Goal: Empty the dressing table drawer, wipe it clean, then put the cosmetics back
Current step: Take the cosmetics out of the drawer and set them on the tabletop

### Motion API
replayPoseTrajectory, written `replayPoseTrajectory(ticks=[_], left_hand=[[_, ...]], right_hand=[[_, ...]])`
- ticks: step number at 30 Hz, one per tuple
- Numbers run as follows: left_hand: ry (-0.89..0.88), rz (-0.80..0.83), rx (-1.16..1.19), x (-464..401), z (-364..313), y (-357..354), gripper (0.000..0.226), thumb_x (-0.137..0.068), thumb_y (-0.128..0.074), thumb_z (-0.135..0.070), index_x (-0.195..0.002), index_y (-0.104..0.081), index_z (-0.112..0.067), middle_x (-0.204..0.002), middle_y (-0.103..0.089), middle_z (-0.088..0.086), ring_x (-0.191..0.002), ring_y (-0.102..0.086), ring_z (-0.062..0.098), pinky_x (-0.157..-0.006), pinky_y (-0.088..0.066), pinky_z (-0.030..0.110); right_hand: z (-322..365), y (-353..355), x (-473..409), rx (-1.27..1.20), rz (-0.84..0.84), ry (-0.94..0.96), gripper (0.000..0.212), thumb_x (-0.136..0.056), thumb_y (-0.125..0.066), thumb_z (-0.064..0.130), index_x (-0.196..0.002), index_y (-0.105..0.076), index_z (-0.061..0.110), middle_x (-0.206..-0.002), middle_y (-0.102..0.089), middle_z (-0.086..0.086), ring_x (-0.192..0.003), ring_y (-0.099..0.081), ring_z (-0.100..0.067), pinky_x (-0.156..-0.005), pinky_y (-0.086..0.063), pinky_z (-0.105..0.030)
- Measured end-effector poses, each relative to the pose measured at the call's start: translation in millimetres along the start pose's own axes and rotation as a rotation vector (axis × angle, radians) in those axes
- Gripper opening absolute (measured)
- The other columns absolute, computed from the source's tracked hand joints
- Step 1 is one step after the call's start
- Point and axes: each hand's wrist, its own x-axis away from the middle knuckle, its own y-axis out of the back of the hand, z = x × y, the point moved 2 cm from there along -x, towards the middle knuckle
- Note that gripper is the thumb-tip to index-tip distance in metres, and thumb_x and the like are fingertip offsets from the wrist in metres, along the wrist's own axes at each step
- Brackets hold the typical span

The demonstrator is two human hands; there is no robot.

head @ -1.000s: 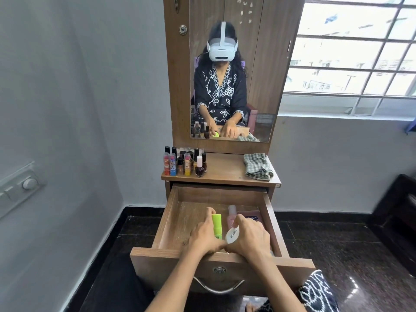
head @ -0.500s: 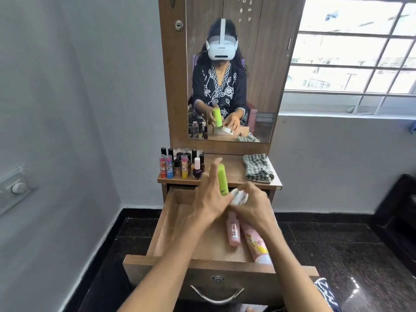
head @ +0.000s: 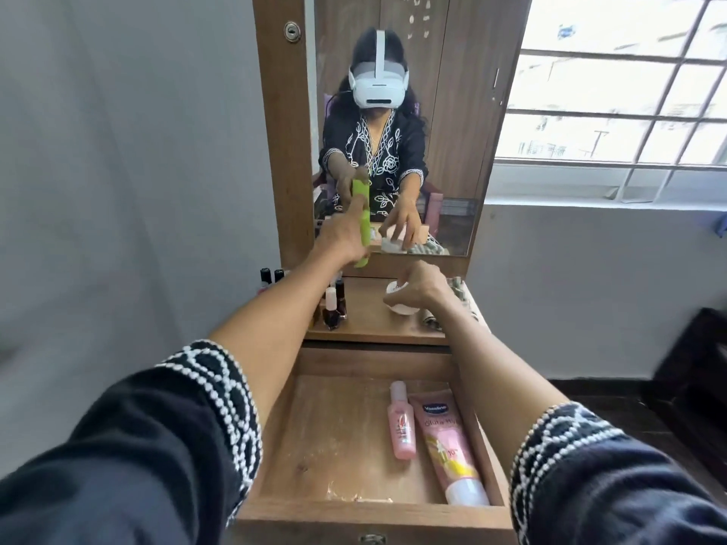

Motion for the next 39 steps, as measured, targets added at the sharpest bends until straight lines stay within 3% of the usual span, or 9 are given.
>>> replayPoseTrajectory(ticks=[4, 9, 13, 20, 29, 34, 39], left_hand=[[0.034, 0.185, -0.100, -7.8, 8.9, -23.7, 0.079, -0.079, -0.067, -0.006, -0.140, -0.018, -0.021, -0.120, -0.053, 0.022, -0.102, -0.058, 0.038, -0.079, -0.049, 0.041], [0.044, 0.276, -0.174, -20.1, 15.5, -35.2, 0.082, -0.083, -0.061, -0.002, -0.145, -0.010, -0.019, -0.131, -0.044, 0.025, -0.108, -0.055, 0.038, -0.076, -0.046, 0.038], [0.065, 0.305, -0.179, -24.1, 20.0, -40.2, 0.075, -0.082, -0.060, -0.002, -0.141, -0.016, -0.016, -0.128, -0.047, 0.023, -0.108, -0.055, 0.037, -0.076, -0.046, 0.038], [0.070, 0.295, -0.146, -24.8, 21.0, -53.2, 0.066, -0.080, -0.058, 0.002, -0.135, -0.026, -0.017, -0.121, -0.049, 0.022, -0.104, -0.056, 0.037, -0.074, -0.047, 0.038], [0.087, 0.216, -0.191, -30.5, 29.0, -59.0, 0.064, -0.080, -0.058, 0.003, -0.133, -0.028, -0.019, -0.120, -0.049, 0.021, -0.106, -0.054, 0.037, -0.073, -0.044, 0.038], [0.099, 0.160, -0.322, -27.8, 30.0, -61.9, 0.071, -0.082, -0.056, -0.001, -0.140, -0.023, -0.028, -0.130, -0.042, 0.016, -0.113, -0.052, 0.036, -0.075, -0.041, 0.038], [-0.005, -0.099, -0.379, -11.6, 11.4, -54.3, 0.065, -0.086, -0.060, -0.010, -0.138, -0.026, -0.028, -0.137, -0.037, 0.015, -0.116, -0.046, 0.039, -0.085, -0.044, 0.040]], right_hand=[[-0.3, -16.0, -11.7, 0.023, 0.044, -0.011, 0.047, -0.062, -0.078, 0.033, -0.102, -0.063, 0.012, -0.108, -0.063, -0.008, -0.097, -0.061, -0.026, -0.079, -0.054, -0.035], [3.5, -22.4, -28.7, -0.011, 0.003, 0.040, 0.033, -0.070, -0.076, 0.023, -0.098, -0.064, 0.010, -0.110, -0.063, -0.010, -0.097, -0.060, -0.027, -0.074, -0.048, -0.031], [1.6, -34.5, -35.0, -0.027, -0.092, 0.119, 0.019, -0.080, -0.069, 0.009, -0.098, -0.064, 0.009, -0.123, -0.051, -0.013, -0.109, -0.054, -0.029, -0.089, -0.045, -0.034], [-0.4, -46.7, -33.3, -0.058, -0.188, 0.119, 0.025, -0.085, -0.054, -0.003, -0.106, -0.066, 0.003, -0.121, -0.055, -0.014, -0.108, -0.056, -0.033, -0.087, -0.048, -0.041], [-1.2, -50.3, -34.3, -0.066, -0.179, 0.129, 0.025, -0.086, -0.048, -0.001, -0.102, -0.066, 0.000, -0.115, -0.058, -0.021, -0.102, -0.058, -0.038, -0.084, -0.050, -0.044], [-5.4, -51.3, -34.7, -0.062, -0.180, 0.188, 0.034, -0.085, -0.048, -0.005, -0.112, -0.065, 0.007, -0.121, -0.058, -0.014, -0.114, -0.053, -0.031, -0.089, -0.047, -0.040], [-4.0, -36.7, -26.3, -0.175, -0.276, 0.296, 0.030, -0.080, -0.061, -0.004, -0.107, -0.068, 0.008, -0.113, -0.065, -0.010, -0.110, -0.057, -0.024, -0.093, -0.046, -0.034]])
